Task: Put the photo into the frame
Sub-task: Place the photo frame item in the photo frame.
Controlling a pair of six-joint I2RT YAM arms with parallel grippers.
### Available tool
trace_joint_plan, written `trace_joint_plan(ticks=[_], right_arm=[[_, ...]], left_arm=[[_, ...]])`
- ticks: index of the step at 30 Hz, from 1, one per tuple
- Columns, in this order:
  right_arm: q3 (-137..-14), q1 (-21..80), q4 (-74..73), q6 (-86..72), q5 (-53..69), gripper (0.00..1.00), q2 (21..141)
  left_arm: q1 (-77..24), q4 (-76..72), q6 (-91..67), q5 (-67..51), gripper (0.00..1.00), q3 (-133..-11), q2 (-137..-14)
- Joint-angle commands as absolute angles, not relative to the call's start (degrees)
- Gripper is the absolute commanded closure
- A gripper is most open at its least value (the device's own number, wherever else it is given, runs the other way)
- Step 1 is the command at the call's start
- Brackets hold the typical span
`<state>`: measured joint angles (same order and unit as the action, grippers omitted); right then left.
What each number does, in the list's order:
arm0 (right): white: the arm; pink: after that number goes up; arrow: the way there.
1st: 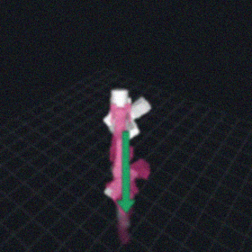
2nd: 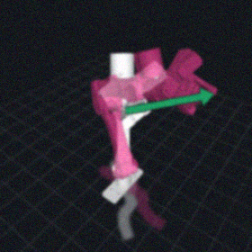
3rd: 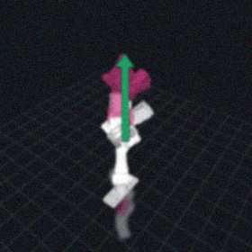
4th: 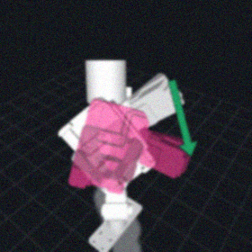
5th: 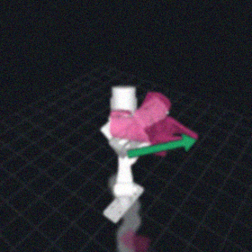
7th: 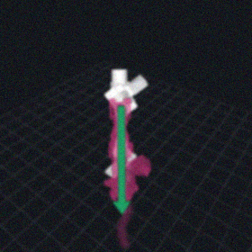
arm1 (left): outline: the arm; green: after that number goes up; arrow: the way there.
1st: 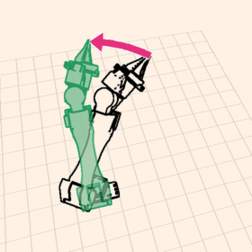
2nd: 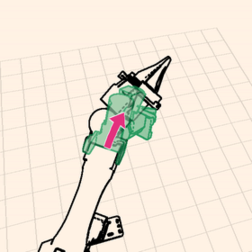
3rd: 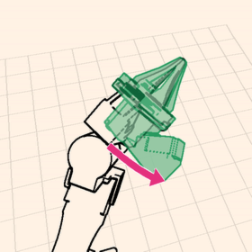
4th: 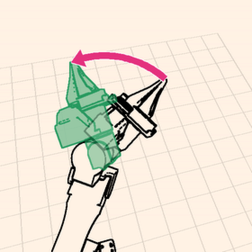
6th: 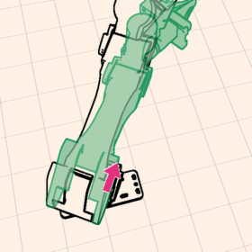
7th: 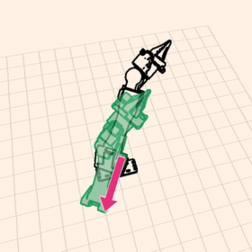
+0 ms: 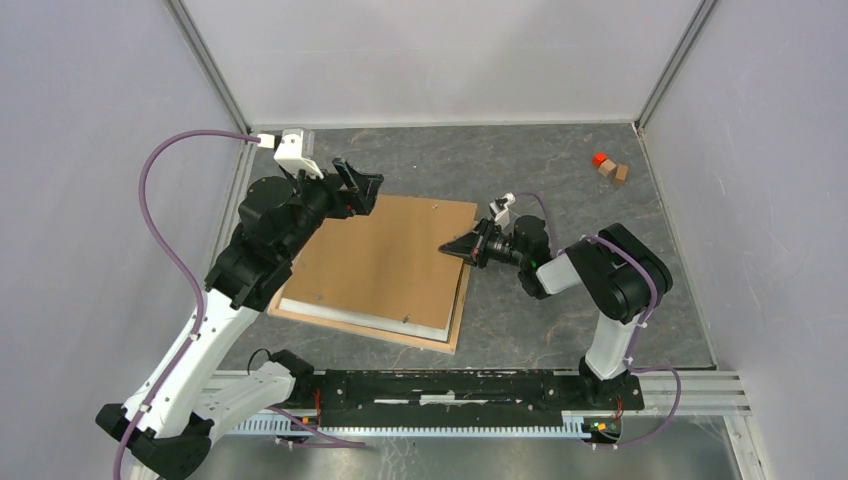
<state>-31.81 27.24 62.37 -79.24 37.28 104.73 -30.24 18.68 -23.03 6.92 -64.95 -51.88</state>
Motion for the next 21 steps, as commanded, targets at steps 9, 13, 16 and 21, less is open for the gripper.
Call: trace_joint_plan(ticks=[9,13,16,21], right_arm=[[-35.6,28.5,68.9,-80.7,40.2,1.0,107.3],[-35.9,28.7,67.9,-79.9,39.6,1.0,107.9],[-36.0,29.0,67.8,-79.9,39.7,1.0,108.2],[-35.8,29.8,68.8,-79.8,40.8,1.0,107.9]], left_arm=[[-30.2,16.8,-22.1,6.1,0.1,-65.4,-51.2],[-30.2,16.7,-22.1,5.9,0.1,-65.4,-51.1],[-30.2,16.7,-22.2,5.8,0.1,-65.4,-51.1],[-30.2,16.7,-22.3,5.6,0.1,-65.4,-50.9]])
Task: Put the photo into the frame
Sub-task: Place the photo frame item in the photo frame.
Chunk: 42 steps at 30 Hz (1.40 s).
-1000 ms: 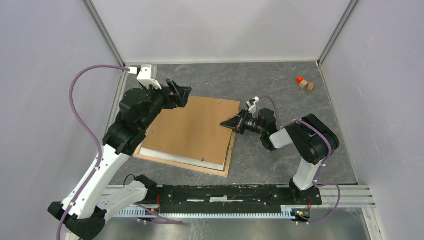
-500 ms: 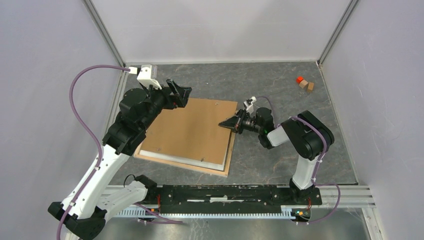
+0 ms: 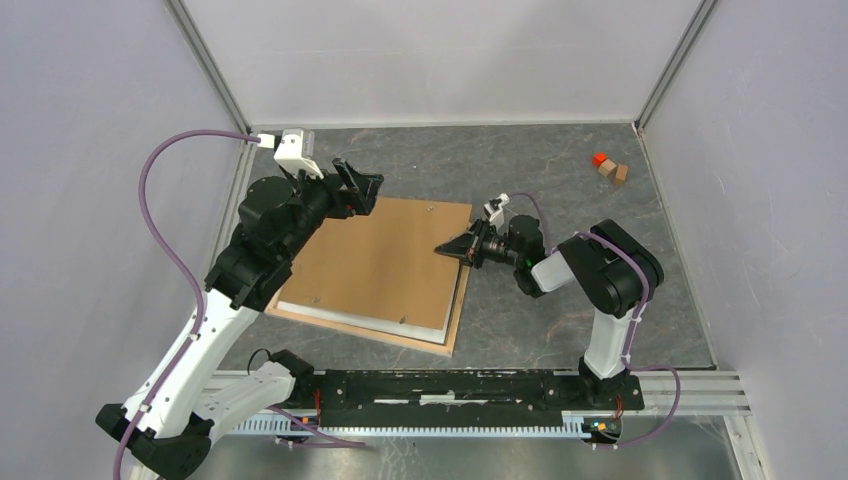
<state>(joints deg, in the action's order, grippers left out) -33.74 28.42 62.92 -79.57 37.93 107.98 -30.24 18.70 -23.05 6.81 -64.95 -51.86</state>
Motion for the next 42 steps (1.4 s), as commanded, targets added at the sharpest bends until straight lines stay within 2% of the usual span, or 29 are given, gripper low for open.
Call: trace_joint_plan(ticks=[1,15,23,27,31,34,38,42], right_arm=[[-35.4,29.8,69.3,-79.8,40.9,1.0,107.7],[-31.2,31.3,74.0,-81.8,39.9,1.0,107.4],[-32.1,31.7,69.7,-77.6,37.3,1.0,109.0],[-32.8,31.7,64.1,-73.7,36.3,0.88,108.3],[-35.1,31.7,55.1,-67.3,35.8,0.65,107.6],[-38.5,31.7,44.5,-58.7,34.8,0.53,106.0],[-44.2,31.8,28.7,-46.9,32.1,0.42,104.1],[-47.8,32.0,19.9,-39.1,30.3,0.35,102.5]], left_arm=[[-30.2,16.8,-22.3,5.6,0.1,-65.4,-51.0],[-30.2,16.8,-22.6,5.2,0.1,-65.4,-51.0],[-30.1,16.7,-22.5,5.1,0.1,-65.4,-50.9],[-30.2,16.8,-22.7,5.0,0.09,-65.5,-51.0],[-30.2,16.7,-22.7,4.8,0.09,-65.5,-50.8],[-30.1,16.8,-22.7,4.8,0.09,-65.5,-50.6],[-30.1,16.8,-22.8,4.8,0.09,-65.5,-50.5],[-30.1,16.7,-22.9,4.7,0.09,-65.5,-50.5]])
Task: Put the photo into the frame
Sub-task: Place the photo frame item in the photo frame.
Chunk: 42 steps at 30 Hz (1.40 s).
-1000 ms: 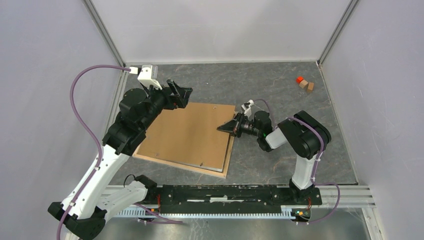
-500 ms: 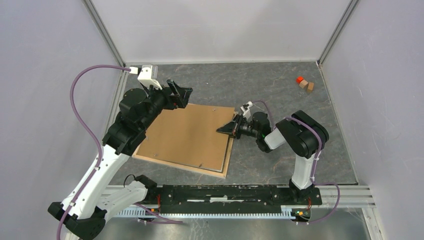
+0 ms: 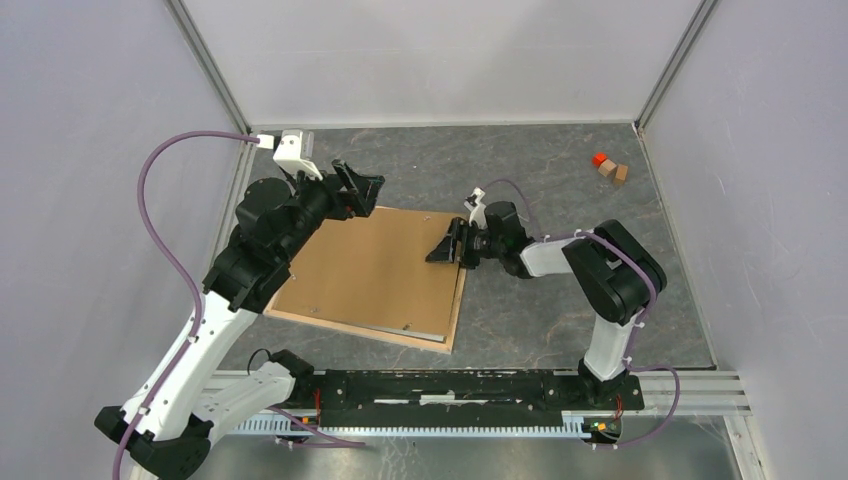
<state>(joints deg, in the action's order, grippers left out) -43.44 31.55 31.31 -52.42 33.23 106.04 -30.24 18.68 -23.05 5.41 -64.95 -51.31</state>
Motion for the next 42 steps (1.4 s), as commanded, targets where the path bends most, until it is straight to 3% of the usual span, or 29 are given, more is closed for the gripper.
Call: trace_joint_plan(ticks=[1,7,17,23,34,38,42], right_arm=[[-47.7,32.1,19.3,-37.6,30.0,0.32,101.5],[-50.0,32.8,6.1,-27.8,22.9,0.19,95.7],[-46.0,33.1,1.0,-24.4,19.0,0.18,86.3],[-36.7,37.9,4.4,-34.2,2.4,0.16,80.5],[-36.0,40.9,9.6,-40.9,0.4,0.41,87.5],[-34.7,42.2,9.1,-40.6,-0.8,0.54,87.2],[-35.6,44.9,5.9,-40.0,-5.0,0.59,88.6]], left_arm=[[-30.2,16.8,-22.9,4.7,0.09,-65.4,-50.5],[-30.1,16.7,-22.9,4.6,0.09,-65.4,-50.4],[-30.1,16.9,-22.9,4.6,0.09,-65.5,-50.3],[-30.2,16.8,-23.4,3.9,0.09,-65.6,-50.4],[-30.1,16.9,-23.6,3.6,0.09,-65.5,-50.8],[-30.2,16.8,-23.7,3.2,0.09,-65.5,-50.6],[-30.2,16.9,-23.7,3.1,0.09,-65.5,-51.1]])
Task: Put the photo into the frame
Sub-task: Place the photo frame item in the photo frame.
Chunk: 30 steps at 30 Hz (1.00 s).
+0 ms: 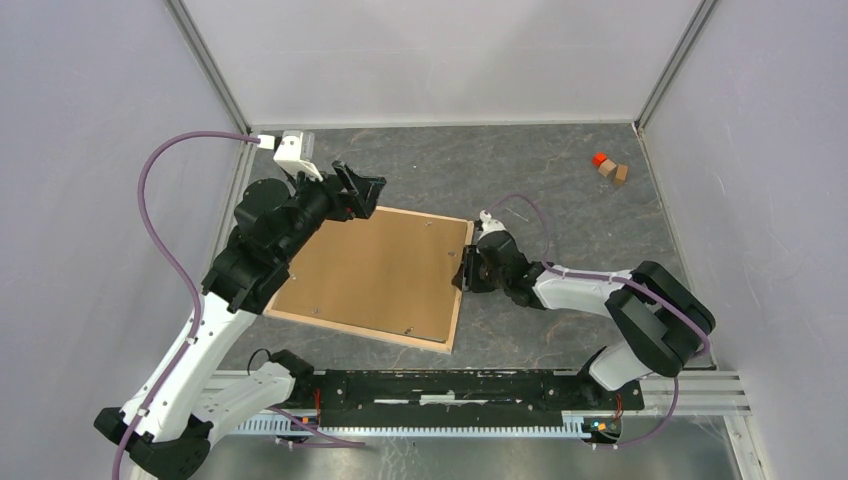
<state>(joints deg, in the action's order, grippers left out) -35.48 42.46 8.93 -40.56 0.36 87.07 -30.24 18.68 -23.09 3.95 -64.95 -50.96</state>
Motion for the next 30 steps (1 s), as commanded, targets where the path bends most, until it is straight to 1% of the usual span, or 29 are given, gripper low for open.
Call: trace_joint_plan(ticks=[1,5,10,13,16,19,20,22,24,26,27,30], right_arm=[[-36.6,45.9,3.8,-39.3,-7.4,0.59,89.4],[-37.3,47.3,-3.4,-36.9,-14.2,0.6,91.9],[-34.0,46.7,-8.4,-33.0,-22.8,0.6,88.7],[-31.2,42.4,-9.4,-29.4,-22.6,0.6,85.0],[-28.8,35.6,-10.0,-25.4,-21.8,0.6,80.6],[-28.5,31.5,-11.1,-21.8,-22.1,0.57,76.2],[-28.8,30.7,-11.1,-20.7,-21.5,0.55,74.8],[-29.2,30.3,-9.3,-17.6,-18.6,0.45,72.4],[-29.8,30.3,-7.7,-16.0,-14.5,0.31,71.0],[-30.8,30.3,-6.5,-13.4,-7.5,0.21,71.0],[-31.4,30.3,-6.4,-12.2,-4.9,0.18,71.2],[-31.7,30.3,-5.0,-10.4,-1.3,0.08,70.7]], left_arm=[[-30.1,16.9,-23.7,3.1,0.09,-65.5,-51.2],[-30.2,16.9,-23.7,3.2,0.09,-65.4,-51.8],[-30.1,17.1,-23.7,3.2,0.09,-65.5,-52.9],[-30.2,17.2,-23.8,2.9,0.09,-65.5,-53.7],[-30.2,18.0,-24.3,2.5,0.08,-66.0,-55.3],[-30.3,18.5,-24.8,1.4,0.06,-66.3,-57.3],[-30.3,19.1,-24.6,1.6,0.04,-66.8,-58.4],[-30.5,21.3,-23.7,3.5,0.01,-68.2,-60.8],[-30.3,24.7,-22.5,6.9,0.0,-69.6,-63.7],[-29.1,29.9,-22.7,12.2,0.0,-70.4,-65.6],[-27.8,31.5,-23.1,12.5,0.0,-69.8,-65.9],[-19.5,32.2,-23.6,11.8,0.0,-65.9,-65.0]])
